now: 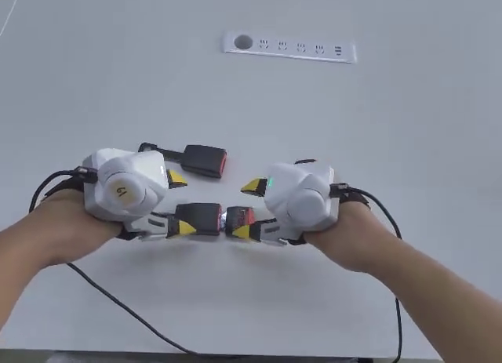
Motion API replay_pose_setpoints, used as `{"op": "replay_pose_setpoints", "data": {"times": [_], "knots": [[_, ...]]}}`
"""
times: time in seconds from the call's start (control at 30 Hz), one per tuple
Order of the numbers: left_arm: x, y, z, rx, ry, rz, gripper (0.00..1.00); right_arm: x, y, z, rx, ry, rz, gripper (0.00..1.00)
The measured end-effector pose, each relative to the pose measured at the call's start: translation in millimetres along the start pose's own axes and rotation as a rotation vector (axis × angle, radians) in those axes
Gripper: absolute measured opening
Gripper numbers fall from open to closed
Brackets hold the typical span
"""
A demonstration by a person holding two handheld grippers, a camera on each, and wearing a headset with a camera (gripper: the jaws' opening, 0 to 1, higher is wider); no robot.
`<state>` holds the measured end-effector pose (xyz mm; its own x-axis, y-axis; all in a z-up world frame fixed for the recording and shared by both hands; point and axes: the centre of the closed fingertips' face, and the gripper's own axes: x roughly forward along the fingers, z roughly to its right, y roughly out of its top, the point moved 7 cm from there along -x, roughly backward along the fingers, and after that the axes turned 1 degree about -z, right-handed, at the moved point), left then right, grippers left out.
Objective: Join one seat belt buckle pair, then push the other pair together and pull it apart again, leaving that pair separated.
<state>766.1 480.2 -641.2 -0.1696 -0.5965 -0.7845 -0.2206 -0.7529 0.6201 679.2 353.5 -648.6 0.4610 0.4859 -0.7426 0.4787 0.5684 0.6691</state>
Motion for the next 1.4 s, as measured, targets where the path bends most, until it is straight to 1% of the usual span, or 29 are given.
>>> {"op": "replay_pose_setpoints", "data": {"times": [0.07,0.13,0.23,0.3,0.33,0.4,0.5,0.57,0.63,0.7,0.77,0.9,0.93,1.0,1.07,1.13,1.27,1.3,1.33,1.37,1.4], "knots": [[-1.2,4.1,-3.9,0.008,0.008,0.007,0.47,-3.7,-1.4,4.8,-0.006,-0.005,-0.005,0.39],[-0.8,8.6,-14.2,0.01,0.023,0.023,0.47,-8.5,-5.7,12.9,-0.008,-0.01,-0.01,0.38],[-1.4,13.8,-26.5,0.001,0.05,0.042,0.46,-14.1,-13.7,24.7,-0.01,-0.026,-0.025,0.36],[-1.7,16.7,-35.4,-0.006,0.056,0.057,0.46,-18.0,-20.3,33.1,0.009,-0.034,-0.031,0.36],[-1.7,17.6,-43.4,-0.022,0.06,0.073,0.46,-20.5,-24.1,37.9,0.021,-0.042,-0.038,0.35],[-1.2,18.6,-48.7,-0.022,0.062,0.076,0.46,-23.2,-26.8,42.0,0.025,-0.046,-0.039,0.36],[5.7,20.6,-59.9,-0.015,0.063,0.074,0.46,-27.7,-36.1,53.4,0.016,-0.061,-0.06,0.36],[10.0,20.5,-62.4,0.004,0.061,0.063,0.46,-30.3,-41.8,60.6,0.015,-0.069,-0.071,0.36],[14.9,18.3,-64.5,0.032,0.061,0.04,0.46,-32.3,-48.8,68.2,0.019,-0.081,-0.081,0.37],[19.2,15.1,-66.2,0.038,0.054,0.028,0.46,-33.9,-56.1,73.2,0.025,-0.087,-0.093,0.38],[21.3,9.9,-69.5,0.064,0.058,0.006,0.47,-34.3,-63.0,75.3,0.025,-0.086,-0.109,0.4],[23.2,1.7,-80.0,0.058,0.065,-0.009,0.47,-35.7,-76.4,81.7,0.025,-0.093,-0.13,0.41],[23.6,1.2,-80.7,0.059,0.065,-0.011,0.47,-35.8,-81.3,83.9,0.028,-0.091,-0.141,0.41],[24.3,-0.9,-85.7,0.051,0.056,-0.012,0.47,-35.8,-88.5,87.5,0.027,-0.091,-0.159,0.41],[22.7,-1.5,-93.2,0.039,0.064,-0.007,0.47,-36.2,-90.0,89.4,0.028,-0.085,-0.158,0.41],[23.9,-0.7,-96.4,0.04,0.06,-0.002,0.46,-34.9,-91.2,90.5,0.019,-0.079,-0.164,0.42],[34.1,-1.0,-94.8,0.081,0.029,-0.034,0.44,-31.4,-94.8,95.5,0.001,-0.073,-0.191,0.41],[35.4,-0.8,-94.5,0.088,0.025,-0.04,0.44,-30.4,-95.1,96.0,-0.025,-0.073,-0.208,0.4],[37.3,-0.3,-93.9,0.098,0.017,-0.045,0.44,-29.5,-94.4,95.3,-0.028,-0.069,-0.208,0.39],[38.4,-0.1,-93.5,0.102,0.009,-0.046,0.43,-29.2,-94.2,94.8,-0.045,-0.06,-0.219,0.39],[40.7,-0.6,-92.7,0.111,-0.004,-0.055,0.42,-29.0,-93.2,95.3,-0.037,-0.061,-0.208,0.38]]}}
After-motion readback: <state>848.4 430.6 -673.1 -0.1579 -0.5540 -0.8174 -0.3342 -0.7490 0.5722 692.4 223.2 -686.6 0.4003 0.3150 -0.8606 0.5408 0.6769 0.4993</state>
